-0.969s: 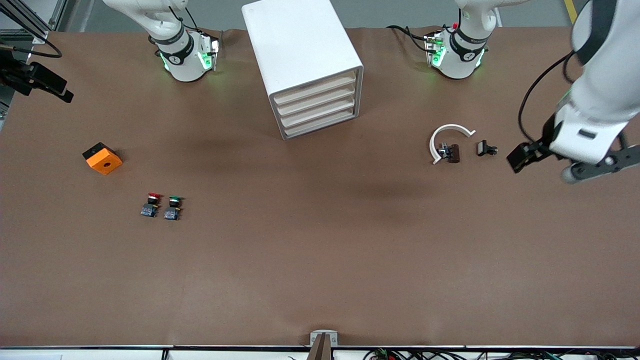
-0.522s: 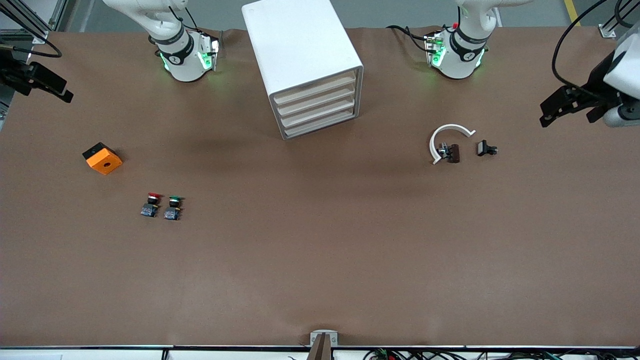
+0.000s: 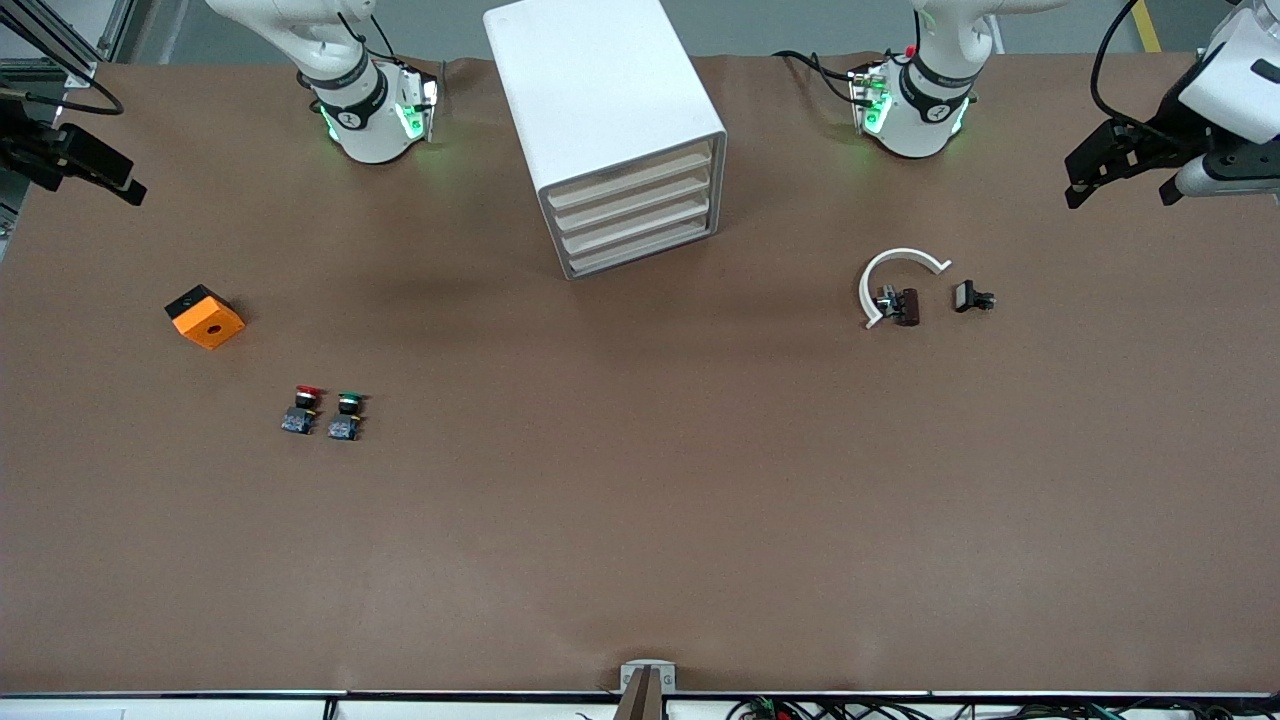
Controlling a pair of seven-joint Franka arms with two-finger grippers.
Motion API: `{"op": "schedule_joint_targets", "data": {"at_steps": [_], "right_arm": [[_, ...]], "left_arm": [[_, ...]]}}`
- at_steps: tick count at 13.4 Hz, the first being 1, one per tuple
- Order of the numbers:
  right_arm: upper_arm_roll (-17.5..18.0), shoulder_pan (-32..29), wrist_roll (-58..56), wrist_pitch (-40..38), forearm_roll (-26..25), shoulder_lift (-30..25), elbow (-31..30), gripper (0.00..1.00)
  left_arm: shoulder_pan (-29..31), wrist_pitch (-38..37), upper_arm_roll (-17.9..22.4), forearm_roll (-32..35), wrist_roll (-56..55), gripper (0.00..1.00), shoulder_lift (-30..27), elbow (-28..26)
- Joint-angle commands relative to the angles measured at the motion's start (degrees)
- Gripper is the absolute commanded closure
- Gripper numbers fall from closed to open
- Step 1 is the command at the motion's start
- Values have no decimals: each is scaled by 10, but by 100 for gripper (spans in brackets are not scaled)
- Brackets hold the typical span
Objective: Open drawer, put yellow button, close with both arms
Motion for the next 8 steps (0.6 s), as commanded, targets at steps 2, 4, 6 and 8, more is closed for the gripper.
{"op": "schedule_joint_targets", "data": {"at_steps": [2,4,6,8], "right_arm": [[9,-9,-5,-10,-6,8,15,0],[9,-7,-6,-10,-6,8,14,0],[10,-8,-6,-10,-6,8,14,0],[9,-7,-6,-10,-6,8,14,0]], "left_arm": [[1,-5,5,-4,7,0,-4,3],[1,-5,5,-3,0,0,12,19],[1,-5,5,0,3,0,30,39],[1,-5,6,1,1,0,38,42]]}}
